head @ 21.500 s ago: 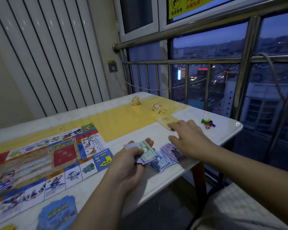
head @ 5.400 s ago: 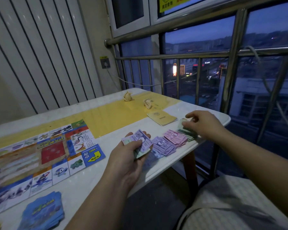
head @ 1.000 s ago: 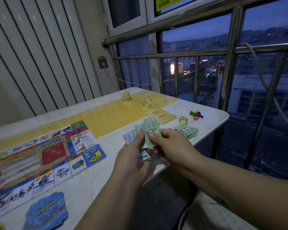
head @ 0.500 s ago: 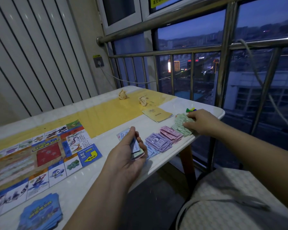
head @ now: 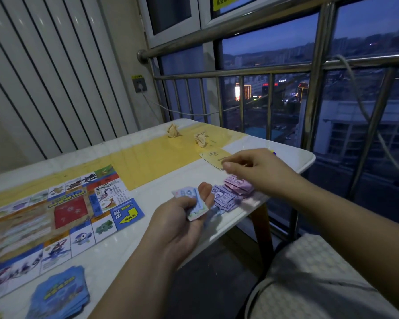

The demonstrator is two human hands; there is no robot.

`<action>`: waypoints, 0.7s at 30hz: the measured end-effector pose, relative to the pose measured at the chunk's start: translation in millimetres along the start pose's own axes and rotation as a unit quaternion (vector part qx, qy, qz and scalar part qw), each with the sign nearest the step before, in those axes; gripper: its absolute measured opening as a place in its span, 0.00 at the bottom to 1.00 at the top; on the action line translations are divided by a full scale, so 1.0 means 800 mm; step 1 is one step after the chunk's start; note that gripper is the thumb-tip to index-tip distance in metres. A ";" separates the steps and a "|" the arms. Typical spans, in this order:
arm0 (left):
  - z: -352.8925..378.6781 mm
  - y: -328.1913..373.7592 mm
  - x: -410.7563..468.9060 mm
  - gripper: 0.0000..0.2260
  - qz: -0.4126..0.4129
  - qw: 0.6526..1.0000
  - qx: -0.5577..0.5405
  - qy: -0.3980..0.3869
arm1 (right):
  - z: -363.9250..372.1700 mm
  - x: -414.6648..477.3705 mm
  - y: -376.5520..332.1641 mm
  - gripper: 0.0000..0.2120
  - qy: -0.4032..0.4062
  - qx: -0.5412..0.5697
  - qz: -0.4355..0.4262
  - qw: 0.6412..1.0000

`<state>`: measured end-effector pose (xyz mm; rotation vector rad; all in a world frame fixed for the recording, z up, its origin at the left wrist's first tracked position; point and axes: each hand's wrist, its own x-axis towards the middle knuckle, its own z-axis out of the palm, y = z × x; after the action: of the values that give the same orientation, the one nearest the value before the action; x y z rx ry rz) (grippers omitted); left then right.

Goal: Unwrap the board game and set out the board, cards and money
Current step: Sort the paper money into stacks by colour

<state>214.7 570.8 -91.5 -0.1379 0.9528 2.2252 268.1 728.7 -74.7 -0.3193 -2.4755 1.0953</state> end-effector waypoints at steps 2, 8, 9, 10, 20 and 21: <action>-0.005 -0.001 -0.004 0.12 0.026 0.999 0.036 -0.028 | 0.015 -0.010 -0.018 0.15 -0.062 0.048 0.023 0.997; -0.021 0.003 -0.021 0.08 0.103 0.983 0.140 -0.056 | 0.055 -0.020 -0.035 0.19 -0.100 0.135 0.069 0.983; -0.023 0.004 -0.022 0.08 0.103 0.983 0.143 -0.055 | 0.060 -0.020 -0.039 0.17 -0.094 0.148 0.063 0.983; -0.026 0.005 -0.023 0.08 0.098 0.984 0.141 -0.054 | 0.063 -0.019 -0.042 0.14 -0.089 0.153 0.053 0.983; -0.051 0.054 -0.031 0.14 0.066 0.997 0.034 -0.006 | 0.048 0.015 -0.053 0.10 -0.044 0.051 0.036 0.997; -0.056 0.058 -0.029 0.15 0.072 0.997 0.025 -0.002 | 0.048 0.015 -0.053 0.12 -0.071 0.016 0.040 0.997</action>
<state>194.7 505.4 -88.3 -0.0410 1.0452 2.3294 237.7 680.1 -63.3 -0.3442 -2.5862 1.2281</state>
